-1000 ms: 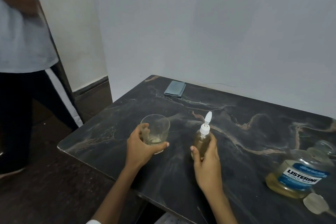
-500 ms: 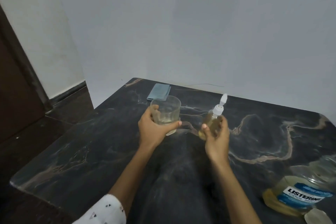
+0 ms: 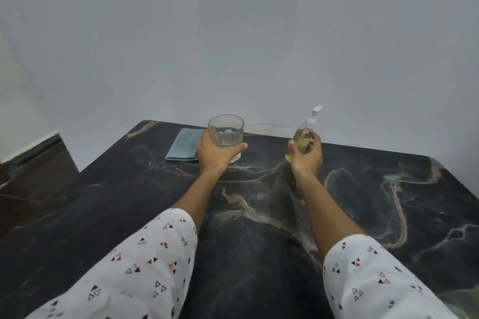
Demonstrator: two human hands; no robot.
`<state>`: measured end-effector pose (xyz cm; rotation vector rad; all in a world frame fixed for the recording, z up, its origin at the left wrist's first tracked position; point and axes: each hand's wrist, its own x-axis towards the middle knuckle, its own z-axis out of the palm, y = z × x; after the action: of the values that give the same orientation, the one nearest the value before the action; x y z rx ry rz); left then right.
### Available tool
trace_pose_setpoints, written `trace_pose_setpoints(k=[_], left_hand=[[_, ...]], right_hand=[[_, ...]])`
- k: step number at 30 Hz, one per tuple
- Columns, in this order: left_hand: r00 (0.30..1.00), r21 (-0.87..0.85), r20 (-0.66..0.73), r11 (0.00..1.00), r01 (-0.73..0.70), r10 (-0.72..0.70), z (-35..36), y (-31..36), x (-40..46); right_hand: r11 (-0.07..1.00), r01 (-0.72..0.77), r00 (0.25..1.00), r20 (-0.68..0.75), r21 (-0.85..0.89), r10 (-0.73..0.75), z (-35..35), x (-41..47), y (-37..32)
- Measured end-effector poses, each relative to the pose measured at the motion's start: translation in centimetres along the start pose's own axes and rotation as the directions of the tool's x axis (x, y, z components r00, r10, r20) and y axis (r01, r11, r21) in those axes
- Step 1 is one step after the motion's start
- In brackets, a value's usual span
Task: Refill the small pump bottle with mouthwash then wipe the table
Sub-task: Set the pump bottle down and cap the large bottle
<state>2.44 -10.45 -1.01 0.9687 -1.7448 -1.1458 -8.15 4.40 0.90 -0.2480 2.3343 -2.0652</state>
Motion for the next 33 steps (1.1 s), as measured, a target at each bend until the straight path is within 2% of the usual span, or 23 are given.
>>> trace_pose_setpoints(k=[7,19,24,30,33], left_hand=[[0.998,0.054,0.053,0.998,-0.044,0.041,2.5,-0.8,2.2],[0.998,0.063,0.044,0.997,-0.045,0.042,4.1,-1.9,3.1],[0.998,0.06,0.046,0.997,-0.056,0.053,4.2,-2.0,3.3],[0.997,0.062,0.08,0.998,-0.028,0.023,4.2,-1.8,3.2],[0.99,0.107,0.139,0.994,0.022,-0.037,3.9,-1.0,3.1]], right_hand=[[0.995,0.054,0.998,-0.009,-0.083,-0.055,1.8,2.4,0.6],[0.979,0.098,0.99,-0.078,-0.18,-0.114,2.8,1.8,2.3],[0.968,0.106,0.991,-0.061,-0.228,-0.122,3.1,1.6,2.3],[0.955,0.088,0.991,-0.075,-0.283,-0.114,2.9,1.6,2.6],[0.949,0.023,0.997,-0.069,-0.316,-0.047,2.7,1.1,2.4]])
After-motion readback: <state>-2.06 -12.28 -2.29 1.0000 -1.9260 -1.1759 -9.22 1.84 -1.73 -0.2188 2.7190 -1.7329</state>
